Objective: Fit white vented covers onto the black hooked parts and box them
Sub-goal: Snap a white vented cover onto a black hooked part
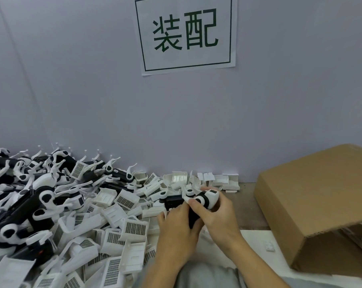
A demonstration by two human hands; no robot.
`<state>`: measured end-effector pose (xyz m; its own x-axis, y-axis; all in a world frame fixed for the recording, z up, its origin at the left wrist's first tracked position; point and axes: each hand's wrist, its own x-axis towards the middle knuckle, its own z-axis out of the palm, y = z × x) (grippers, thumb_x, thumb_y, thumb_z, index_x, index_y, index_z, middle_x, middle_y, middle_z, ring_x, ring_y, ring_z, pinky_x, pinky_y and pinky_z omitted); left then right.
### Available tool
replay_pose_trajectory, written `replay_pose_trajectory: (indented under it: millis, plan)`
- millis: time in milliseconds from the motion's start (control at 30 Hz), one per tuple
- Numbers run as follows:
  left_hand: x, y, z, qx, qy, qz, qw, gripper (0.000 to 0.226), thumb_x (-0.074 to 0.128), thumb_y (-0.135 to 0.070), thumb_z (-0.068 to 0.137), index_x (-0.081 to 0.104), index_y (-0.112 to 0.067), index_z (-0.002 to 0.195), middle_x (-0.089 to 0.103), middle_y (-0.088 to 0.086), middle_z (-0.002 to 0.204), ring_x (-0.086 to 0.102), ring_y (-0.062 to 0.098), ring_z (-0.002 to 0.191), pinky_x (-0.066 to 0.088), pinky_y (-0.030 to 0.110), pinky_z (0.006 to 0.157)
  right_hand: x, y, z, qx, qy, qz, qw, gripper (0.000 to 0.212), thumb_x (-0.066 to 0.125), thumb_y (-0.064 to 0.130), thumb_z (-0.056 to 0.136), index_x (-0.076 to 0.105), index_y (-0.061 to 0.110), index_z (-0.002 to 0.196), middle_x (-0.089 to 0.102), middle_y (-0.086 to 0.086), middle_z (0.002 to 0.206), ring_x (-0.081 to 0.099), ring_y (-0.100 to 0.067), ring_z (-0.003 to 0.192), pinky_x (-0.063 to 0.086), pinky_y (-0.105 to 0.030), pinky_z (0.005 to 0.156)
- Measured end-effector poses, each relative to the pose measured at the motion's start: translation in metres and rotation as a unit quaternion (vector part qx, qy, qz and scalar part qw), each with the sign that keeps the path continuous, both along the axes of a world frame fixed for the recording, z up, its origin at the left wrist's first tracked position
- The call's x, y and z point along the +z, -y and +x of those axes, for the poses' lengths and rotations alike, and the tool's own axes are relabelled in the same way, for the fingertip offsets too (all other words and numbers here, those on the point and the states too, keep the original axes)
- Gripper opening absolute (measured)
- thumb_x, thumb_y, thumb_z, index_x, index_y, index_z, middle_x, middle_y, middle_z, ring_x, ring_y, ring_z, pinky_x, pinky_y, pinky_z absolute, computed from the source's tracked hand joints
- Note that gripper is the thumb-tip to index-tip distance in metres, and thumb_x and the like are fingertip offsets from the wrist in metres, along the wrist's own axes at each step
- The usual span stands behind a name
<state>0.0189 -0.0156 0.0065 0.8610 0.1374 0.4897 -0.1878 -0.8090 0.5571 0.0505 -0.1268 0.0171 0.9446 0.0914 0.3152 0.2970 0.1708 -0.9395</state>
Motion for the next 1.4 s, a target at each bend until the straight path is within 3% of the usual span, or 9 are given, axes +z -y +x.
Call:
replay_pose_trajectory:
  millis: [267,400,467,567,667,933,1133,1267,1400]
  plan:
    - [-0.003,0.004,0.0,-0.033,0.066,-0.008,0.997,0.027,0.062,-0.026,0.095,0.05,-0.028,0.12,0.054,-0.016,0.111,0.052,0.009,0.105,0.034,0.033,0.099,0.003,0.002,0.003,-0.042,-0.049,0.059,0.996,0.036,0.08,0.042,0.073,0.071,0.016,0.096,0.077,0.003,0.086,0.073,-0.01,0.084,0.055,-0.017,0.063]
    - [0.005,-0.001,0.001,-0.002,0.089,-0.233,0.968,0.025,0.059,-0.012,0.098,0.054,-0.034,0.107,0.07,-0.009,0.098,0.068,0.017,0.095,0.052,0.04,0.088,-0.001,-0.004,-0.001,0.014,-0.032,0.013,0.999,0.037,0.063,0.034,0.094,0.055,0.023,0.128,0.07,0.006,0.116,0.066,-0.005,0.109,0.054,-0.022,0.086]
    - [0.01,-0.008,0.003,0.048,0.068,-0.404,0.911,0.02,0.05,-0.01,0.103,0.061,-0.027,0.103,0.072,0.005,0.097,0.069,0.022,0.092,0.054,0.04,0.087,-0.003,-0.005,-0.001,-0.003,-0.032,0.001,0.999,0.039,0.055,0.023,0.101,0.045,0.027,0.139,0.064,0.01,0.12,0.063,-0.006,0.113,0.051,-0.029,0.098]
    - [0.017,-0.02,0.002,0.016,0.02,-0.702,0.712,0.025,0.052,-0.031,0.102,0.067,-0.012,0.098,0.068,0.015,0.082,0.063,0.023,0.071,0.051,0.04,0.076,-0.002,-0.001,0.002,-0.033,-0.036,-0.012,0.999,0.033,0.052,0.017,0.102,0.05,0.029,0.133,0.066,0.01,0.115,0.066,-0.006,0.105,0.051,-0.034,0.099]
    - [0.022,-0.025,-0.002,-0.086,-0.003,-0.798,0.597,0.03,0.072,-0.042,0.078,0.07,-0.013,0.084,0.058,0.009,0.068,0.057,0.019,0.06,0.056,0.045,0.078,0.0,0.001,0.004,-0.037,-0.044,-0.004,0.998,0.023,0.051,0.014,0.101,0.064,0.025,0.117,0.072,0.003,0.103,0.069,-0.011,0.096,0.052,-0.029,0.084]
    - [0.016,-0.021,-0.001,-0.112,-0.034,-0.776,0.619,0.048,0.04,-0.033,0.103,0.061,0.006,0.122,0.066,0.024,0.1,0.06,0.035,0.086,0.045,0.044,0.082,-0.004,-0.006,-0.005,0.142,-0.044,-0.169,0.974,0.023,0.051,0.01,0.088,0.071,0.016,0.098,0.075,-0.004,0.084,0.068,-0.016,0.071,0.046,-0.022,0.061]
    - [0.016,-0.016,-0.002,-0.091,-0.08,-0.713,0.69,0.044,0.053,-0.036,0.094,0.076,0.0,0.089,0.071,0.021,0.084,0.069,0.031,0.068,0.054,0.036,0.064,-0.003,-0.006,-0.009,0.24,-0.094,-0.091,0.962,0.025,0.059,0.026,0.094,0.063,0.017,0.117,0.071,-0.003,0.083,0.067,-0.018,0.073,0.045,-0.027,0.063]
    - [0.013,-0.01,0.001,-0.054,-0.067,-0.668,0.739,0.036,0.057,-0.025,0.097,0.064,0.004,0.117,0.072,0.026,0.105,0.072,0.035,0.085,0.057,0.037,0.063,-0.005,-0.011,-0.007,0.221,-0.127,-0.071,0.964,0.021,0.053,0.015,0.101,0.06,0.013,0.121,0.067,-0.004,0.085,0.06,-0.018,0.069,0.042,-0.027,0.056]
    - [0.013,-0.011,0.001,-0.048,-0.079,-0.68,0.727,0.045,0.056,-0.03,0.098,0.061,0.008,0.121,0.069,0.029,0.112,0.07,0.036,0.083,0.056,0.038,0.061,-0.006,-0.012,-0.007,0.241,-0.136,-0.05,0.96,0.022,0.049,0.003,0.101,0.058,0.013,0.119,0.058,-0.008,0.087,0.05,-0.018,0.067,0.041,-0.026,0.057]
